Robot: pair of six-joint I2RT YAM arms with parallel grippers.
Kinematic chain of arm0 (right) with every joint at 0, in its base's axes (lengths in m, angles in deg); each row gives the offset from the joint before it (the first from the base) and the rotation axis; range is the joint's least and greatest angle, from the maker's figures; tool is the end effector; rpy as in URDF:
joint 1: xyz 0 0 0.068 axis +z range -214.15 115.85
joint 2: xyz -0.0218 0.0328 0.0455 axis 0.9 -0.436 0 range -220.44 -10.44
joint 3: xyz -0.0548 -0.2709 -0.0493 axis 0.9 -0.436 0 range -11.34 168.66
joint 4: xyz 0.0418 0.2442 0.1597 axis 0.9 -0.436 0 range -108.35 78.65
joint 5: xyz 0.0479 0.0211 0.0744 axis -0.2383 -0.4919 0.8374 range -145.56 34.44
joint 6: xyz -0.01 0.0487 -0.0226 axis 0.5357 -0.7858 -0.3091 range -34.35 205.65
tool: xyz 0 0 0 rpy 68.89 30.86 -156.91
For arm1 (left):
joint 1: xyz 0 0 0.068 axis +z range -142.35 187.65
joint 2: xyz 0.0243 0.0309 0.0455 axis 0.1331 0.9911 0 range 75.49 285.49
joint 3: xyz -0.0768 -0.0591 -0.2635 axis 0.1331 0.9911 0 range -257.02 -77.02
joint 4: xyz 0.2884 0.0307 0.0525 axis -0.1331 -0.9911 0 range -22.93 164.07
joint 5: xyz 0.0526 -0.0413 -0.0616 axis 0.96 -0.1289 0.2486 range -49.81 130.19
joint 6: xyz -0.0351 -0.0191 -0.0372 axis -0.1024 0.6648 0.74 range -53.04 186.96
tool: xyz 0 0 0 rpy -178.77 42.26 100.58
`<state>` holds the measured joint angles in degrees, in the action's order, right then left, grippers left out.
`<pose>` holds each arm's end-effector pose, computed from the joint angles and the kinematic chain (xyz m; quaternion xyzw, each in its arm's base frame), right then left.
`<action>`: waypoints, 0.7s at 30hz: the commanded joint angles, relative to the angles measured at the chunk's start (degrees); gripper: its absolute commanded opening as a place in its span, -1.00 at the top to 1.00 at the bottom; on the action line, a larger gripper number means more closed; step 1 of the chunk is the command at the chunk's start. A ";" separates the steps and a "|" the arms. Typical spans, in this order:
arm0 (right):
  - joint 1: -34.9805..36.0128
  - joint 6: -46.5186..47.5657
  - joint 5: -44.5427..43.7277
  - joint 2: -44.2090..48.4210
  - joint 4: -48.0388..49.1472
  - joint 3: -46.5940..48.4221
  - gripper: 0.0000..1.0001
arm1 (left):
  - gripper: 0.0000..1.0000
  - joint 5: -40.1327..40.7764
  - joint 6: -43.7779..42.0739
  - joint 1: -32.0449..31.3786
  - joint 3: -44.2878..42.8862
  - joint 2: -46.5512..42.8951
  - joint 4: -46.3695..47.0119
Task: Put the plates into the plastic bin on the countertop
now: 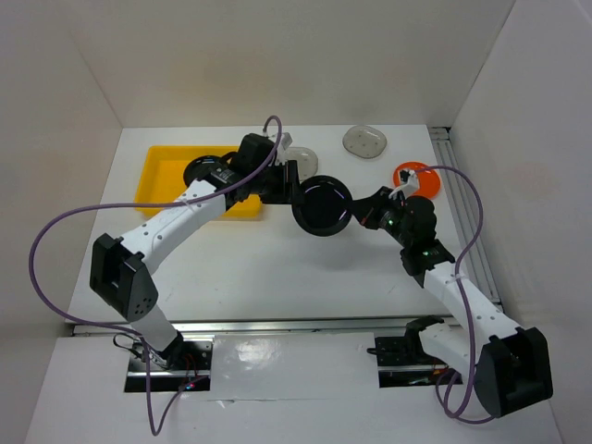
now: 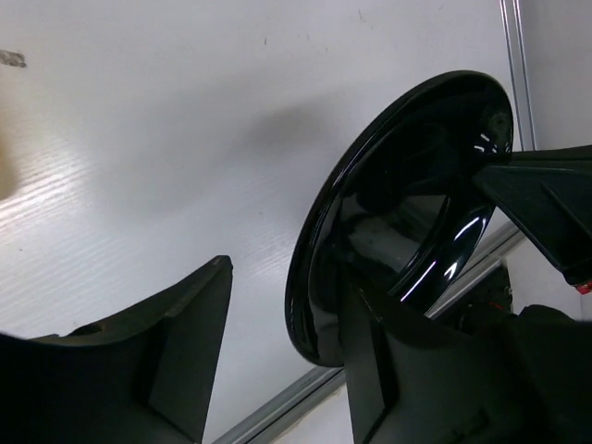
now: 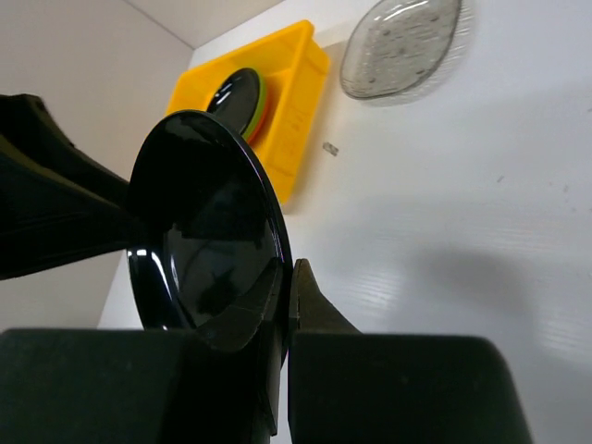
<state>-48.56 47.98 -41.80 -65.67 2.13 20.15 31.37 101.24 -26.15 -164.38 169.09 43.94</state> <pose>0.2417 0.0766 0.2597 0.0705 0.7626 0.3675 0.5277 0.3384 -0.2333 0.3490 0.0309 0.8900 -0.3086 0.3343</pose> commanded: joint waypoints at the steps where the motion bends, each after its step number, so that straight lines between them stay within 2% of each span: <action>1: -1.01 -2.14 6.97 -1.55 8.40 0.60 1.00 | -0.22 -3.57 -1.32 -0.21 0.52 1.58 3.24; 3: -1.01 -2.75 7.86 -2.26 9.20 1.12 1.00 | 0.03 -4.10 -1.32 -0.21 -0.89 2.19 3.24; 4: -1.01 -2.76 8.47 -2.26 9.72 1.12 1.00 | 0.23 -4.10 -1.32 -0.21 -0.89 2.20 3.24; 5: -1.01 -2.76 8.48 -2.78 9.73 1.12 1.00 | 0.48 -4.10 -1.32 -0.21 -0.89 2.81 3.24; 6: -1.01 -2.76 7.96 -2.79 9.73 1.12 1.00 | 0.92 -4.10 -1.32 -0.21 -1.59 2.81 3.24; 7: -1.53 -2.76 7.95 -2.79 9.73 1.12 0.78 | 1.00 -4.10 -0.80 -0.21 -2.12 2.81 3.24; 8: -1.53 -2.06 7.34 -2.79 8.95 1.12 0.19 | 1.00 -3.49 -0.80 0.48 -2.12 3.34 3.24; 9: -1.53 -2.06 4.12 -3.31 7.72 1.82 -0.72 | 1.00 -2.35 0.25 1.27 -2.12 3.34 3.24; 10: -1.53 -1.27 2.08 -3.31 3.53 2.96 -1.00 | 1.00 1.57 1.30 2.24 -2.12 2.73 2.63; 12: -2.06 0.84 -6.32 -4.89 -2.63 5.07 -1.00 | 1.00 6.77 4.64 7.41 -1.51 2.03 1.84; 13: -2.06 0.84 -9.86 -5.77 -9.89 7.34 -1.00 | 1.00 9.84 5.78 9.87 -0.90 2.02 1.83; 14: -2.06 0.84 -13.28 -6.82 -13.35 8.41 -1.00 | 1.00 10.92 7.71 15.46 -0.89 1.50 1.83; 15: -2.06 0.84 -19.58 -9.09 -16.26 9.20 -1.00 | 1.00 11.71 8.69 18.48 -0.19 1.50 1.83; 16: -2.84 0.84 -22.08 -10.25 -20.72 9.90 -1.00 | 1.00 9.72 8.70 21.38 0.94 2.10 3.40; 17: -3.55 0.84 -23.76 -11.04 -21.64 9.91 -1.00 | 1.00 8.83 9.91 26.46 1.48 2.72 4.89; 21: -10.91 0.84 -23.79 -11.66 -19.11 5.26 -1.00 | 1.00 5.75 9.93 33.43 0.60 8.25 9.28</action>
<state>-54.98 48.00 -59.53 -77.25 -12.56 27.49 38.45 109.13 4.88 -163.65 174.14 49.01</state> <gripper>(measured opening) 0.999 0.088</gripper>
